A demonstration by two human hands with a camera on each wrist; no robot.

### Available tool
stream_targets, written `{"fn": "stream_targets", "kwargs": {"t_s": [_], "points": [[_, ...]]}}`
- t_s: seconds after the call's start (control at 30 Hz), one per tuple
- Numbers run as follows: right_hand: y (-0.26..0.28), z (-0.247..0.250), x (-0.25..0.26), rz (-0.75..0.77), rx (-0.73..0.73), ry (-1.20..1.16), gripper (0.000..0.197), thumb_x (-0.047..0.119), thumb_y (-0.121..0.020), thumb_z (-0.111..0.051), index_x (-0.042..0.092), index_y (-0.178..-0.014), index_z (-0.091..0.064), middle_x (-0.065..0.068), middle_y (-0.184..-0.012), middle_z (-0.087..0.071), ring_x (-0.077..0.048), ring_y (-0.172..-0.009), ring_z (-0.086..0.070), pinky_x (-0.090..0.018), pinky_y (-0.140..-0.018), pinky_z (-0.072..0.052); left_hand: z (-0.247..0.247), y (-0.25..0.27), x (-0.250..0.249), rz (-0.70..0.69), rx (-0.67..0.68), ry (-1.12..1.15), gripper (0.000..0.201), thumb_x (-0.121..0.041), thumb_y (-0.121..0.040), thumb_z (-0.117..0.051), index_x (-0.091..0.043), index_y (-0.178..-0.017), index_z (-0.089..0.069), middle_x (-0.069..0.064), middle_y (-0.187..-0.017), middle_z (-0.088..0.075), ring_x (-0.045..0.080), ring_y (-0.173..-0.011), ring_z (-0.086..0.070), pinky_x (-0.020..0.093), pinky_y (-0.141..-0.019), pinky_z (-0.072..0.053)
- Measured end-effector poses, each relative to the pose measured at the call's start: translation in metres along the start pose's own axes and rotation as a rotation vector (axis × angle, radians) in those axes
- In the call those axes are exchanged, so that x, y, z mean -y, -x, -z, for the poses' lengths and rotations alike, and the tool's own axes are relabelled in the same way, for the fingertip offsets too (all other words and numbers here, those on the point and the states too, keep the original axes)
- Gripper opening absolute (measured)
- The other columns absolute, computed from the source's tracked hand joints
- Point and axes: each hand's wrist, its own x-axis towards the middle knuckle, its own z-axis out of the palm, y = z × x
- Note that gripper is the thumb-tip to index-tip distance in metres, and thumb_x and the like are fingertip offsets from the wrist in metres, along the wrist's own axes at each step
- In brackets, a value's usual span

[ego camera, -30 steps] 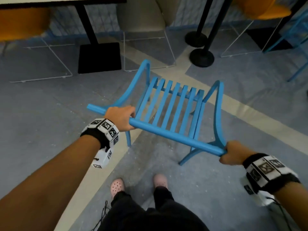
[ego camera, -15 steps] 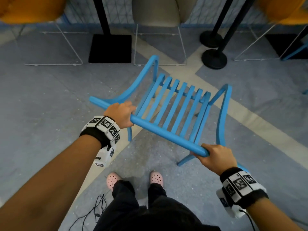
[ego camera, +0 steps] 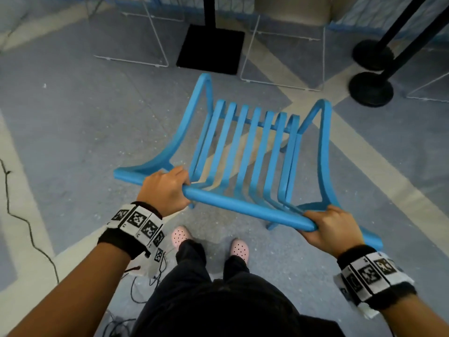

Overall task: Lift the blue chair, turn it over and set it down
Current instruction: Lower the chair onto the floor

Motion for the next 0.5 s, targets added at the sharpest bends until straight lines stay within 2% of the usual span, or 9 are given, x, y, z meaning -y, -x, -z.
{"fn": "stream_targets", "kwargs": {"t_s": [0.07, 0.13, 0.2, 0.27, 0.33, 0.37, 0.43, 0.5], "points": [[-0.018, -0.001, -0.002, 0.077, -0.012, 0.019, 0.034, 0.048, -0.064, -0.046, 0.022, -0.049, -0.062, -0.001, -0.035, -0.059, -0.027, -0.033, -0.053, -0.024, -0.036, -0.045, -0.001, 0.008, 0.006, 0.049, -0.028, -0.012, 0.026, -0.038, -0.057, -0.044, -0.015, -0.057, -0.055, 0.004, -0.056, -0.062, 0.031, -0.037, -0.058, 0.028, -0.035, -0.045], [-0.038, -0.001, -0.004, 0.153, -0.019, 0.059, 0.03, 0.048, -0.062, -0.05, 0.024, -0.05, -0.062, 0.0, -0.035, -0.059, -0.026, -0.035, -0.054, -0.023, -0.038, -0.045, 0.0, 0.016, 0.012, 0.095, -0.05, -0.01, 0.029, -0.04, -0.057, -0.043, -0.014, -0.057, -0.056, 0.004, -0.056, -0.062, 0.031, -0.037, -0.058, 0.028, -0.036, -0.045], [-0.06, 0.004, -0.002, 0.219, -0.036, 0.101, 0.021, 0.043, -0.057, -0.06, 0.024, -0.05, -0.064, 0.001, -0.034, -0.058, -0.026, -0.034, -0.054, -0.024, -0.038, -0.047, 0.001, 0.022, 0.017, 0.147, -0.052, 0.002, 0.033, -0.043, -0.058, -0.044, -0.013, -0.059, -0.056, 0.005, -0.057, -0.063, 0.031, -0.04, -0.06, 0.029, -0.038, -0.046], [-0.083, 0.009, 0.001, 0.264, -0.054, 0.122, 0.017, 0.041, -0.053, -0.065, 0.025, -0.05, -0.064, 0.001, -0.033, -0.057, -0.026, -0.034, -0.054, -0.024, -0.039, -0.047, 0.005, 0.024, 0.022, 0.22, -0.038, 0.013, 0.028, -0.04, -0.06, -0.055, -0.012, -0.061, -0.056, 0.007, -0.06, -0.063, 0.033, -0.043, -0.061, 0.031, -0.041, -0.047], [-0.106, 0.013, 0.004, 0.295, -0.056, 0.146, 0.018, 0.043, -0.056, -0.065, 0.026, -0.05, -0.064, 0.0, -0.031, -0.055, -0.024, -0.033, -0.052, -0.022, -0.043, -0.046, 0.007, 0.017, 0.028, 0.32, -0.025, 0.036, 0.026, -0.028, -0.059, -0.074, -0.008, -0.063, -0.057, 0.011, -0.064, -0.064, 0.035, -0.05, -0.062, 0.036, -0.047, -0.049], [-0.118, 0.015, 0.006, 0.299, -0.04, 0.138, 0.02, 0.044, -0.059, -0.063, 0.026, -0.051, -0.065, 0.0, -0.032, -0.055, -0.024, -0.032, -0.052, -0.023, -0.048, -0.047, 0.009, 0.012, 0.03, 0.354, -0.018, 0.051, 0.026, -0.023, -0.058, -0.078, -0.007, -0.064, -0.058, 0.013, -0.066, -0.065, 0.036, -0.053, -0.063, 0.038, -0.05, -0.049], [-0.14, 0.018, 0.011, 0.27, -0.011, 0.097, 0.024, 0.045, -0.066, -0.061, 0.023, -0.06, -0.069, -0.003, -0.041, -0.062, -0.025, -0.04, -0.059, -0.03, -0.06, -0.051, 0.011, -0.002, 0.038, 0.341, -0.037, 0.047, 0.025, -0.022, -0.055, -0.076, -0.005, -0.064, -0.059, 0.015, -0.065, -0.065, 0.035, -0.055, -0.062, 0.04, -0.058, -0.049], [-0.162, 0.023, 0.026, 0.184, -0.02, 0.065, 0.023, 0.036, -0.065, -0.073, 0.016, -0.076, -0.072, -0.012, -0.062, -0.07, -0.031, -0.058, -0.066, -0.038, -0.071, -0.049, 0.012, -0.016, 0.048, 0.346, -0.056, 0.034, 0.024, -0.023, -0.054, -0.073, -0.007, -0.064, -0.059, 0.014, -0.064, -0.064, 0.034, -0.058, -0.063, 0.043, -0.067, -0.047]]}}
